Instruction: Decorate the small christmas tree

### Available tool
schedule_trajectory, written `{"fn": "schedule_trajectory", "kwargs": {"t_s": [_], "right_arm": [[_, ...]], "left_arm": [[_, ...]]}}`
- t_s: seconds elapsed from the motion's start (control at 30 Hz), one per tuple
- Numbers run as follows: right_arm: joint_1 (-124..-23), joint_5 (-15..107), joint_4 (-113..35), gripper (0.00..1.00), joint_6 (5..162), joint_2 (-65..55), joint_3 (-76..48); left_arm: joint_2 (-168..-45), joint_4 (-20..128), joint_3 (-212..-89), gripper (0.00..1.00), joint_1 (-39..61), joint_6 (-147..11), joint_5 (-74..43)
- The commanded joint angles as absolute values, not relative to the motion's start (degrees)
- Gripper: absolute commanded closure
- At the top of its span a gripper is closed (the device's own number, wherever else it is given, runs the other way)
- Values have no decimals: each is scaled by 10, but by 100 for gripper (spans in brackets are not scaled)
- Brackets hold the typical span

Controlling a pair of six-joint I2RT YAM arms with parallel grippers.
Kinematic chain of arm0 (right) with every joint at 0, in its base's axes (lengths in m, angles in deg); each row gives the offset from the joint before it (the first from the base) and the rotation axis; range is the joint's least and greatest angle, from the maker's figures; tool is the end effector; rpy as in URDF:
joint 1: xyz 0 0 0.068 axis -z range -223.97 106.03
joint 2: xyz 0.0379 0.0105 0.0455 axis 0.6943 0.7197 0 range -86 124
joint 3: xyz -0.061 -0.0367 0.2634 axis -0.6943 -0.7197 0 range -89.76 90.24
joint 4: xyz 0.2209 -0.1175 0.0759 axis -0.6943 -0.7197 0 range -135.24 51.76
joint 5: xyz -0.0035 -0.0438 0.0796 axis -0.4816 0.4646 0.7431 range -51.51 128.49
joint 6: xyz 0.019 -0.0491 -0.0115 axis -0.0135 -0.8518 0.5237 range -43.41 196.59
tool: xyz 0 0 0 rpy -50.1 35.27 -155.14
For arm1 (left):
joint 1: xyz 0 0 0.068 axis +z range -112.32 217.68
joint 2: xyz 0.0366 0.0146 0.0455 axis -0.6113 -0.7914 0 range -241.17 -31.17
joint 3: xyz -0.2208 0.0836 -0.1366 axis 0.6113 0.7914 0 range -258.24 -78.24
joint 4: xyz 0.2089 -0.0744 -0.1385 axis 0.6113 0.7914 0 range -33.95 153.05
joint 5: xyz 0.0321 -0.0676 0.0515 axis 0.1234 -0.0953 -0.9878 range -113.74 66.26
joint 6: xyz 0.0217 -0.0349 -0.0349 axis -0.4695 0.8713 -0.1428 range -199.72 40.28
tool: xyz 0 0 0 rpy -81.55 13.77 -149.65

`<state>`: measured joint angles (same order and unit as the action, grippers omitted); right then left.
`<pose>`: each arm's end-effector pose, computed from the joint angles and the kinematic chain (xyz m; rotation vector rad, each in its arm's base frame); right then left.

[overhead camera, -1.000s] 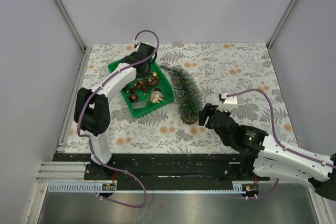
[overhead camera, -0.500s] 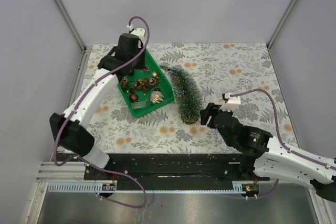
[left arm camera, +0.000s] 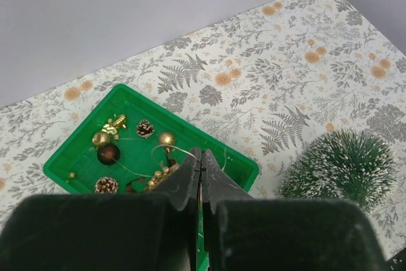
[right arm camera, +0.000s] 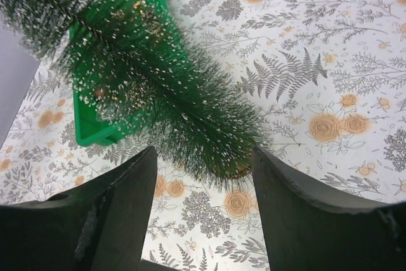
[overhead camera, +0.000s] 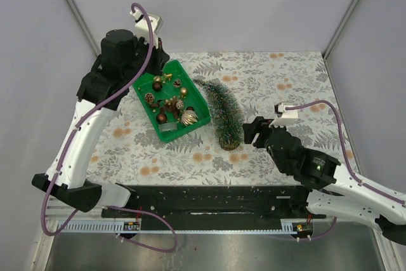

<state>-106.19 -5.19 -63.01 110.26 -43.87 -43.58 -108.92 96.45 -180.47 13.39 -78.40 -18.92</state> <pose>0.0952 0.1279 0.3325 0.0388 1.8514 0.4362 0.2425 -0.1127 0.4975 0.4292 1.8155 -0.3883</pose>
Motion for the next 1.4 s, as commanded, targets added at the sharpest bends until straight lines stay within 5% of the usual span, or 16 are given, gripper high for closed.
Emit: {"fn": "schedule_trajectory", "kwargs": {"t_s": [0.0, 0.37, 0.8, 1.1, 1.37], "right_arm": [[-1066, -48, -607, 31, 1075, -435, -402], [-1066, -40, -611, 32, 1044, -437, -362], [-1066, -24, -606, 30, 1012, -431, -329], [-1066, -3, -601, 30, 1011, -412, -311], [-1066, 17, -606, 31, 1024, -411, -313]], "left_arm": [[-1062, 988, -1840, 100, 134, -808, -232], [-1054, 937, -1847, 100, 136, -736, -359], [-1053, 966, -2014, 100, 135, -782, -257], [-1029, 974, -1992, 100, 135, -785, -150], [-1027, 927, -1918, 100, 135, -795, -193]]}}
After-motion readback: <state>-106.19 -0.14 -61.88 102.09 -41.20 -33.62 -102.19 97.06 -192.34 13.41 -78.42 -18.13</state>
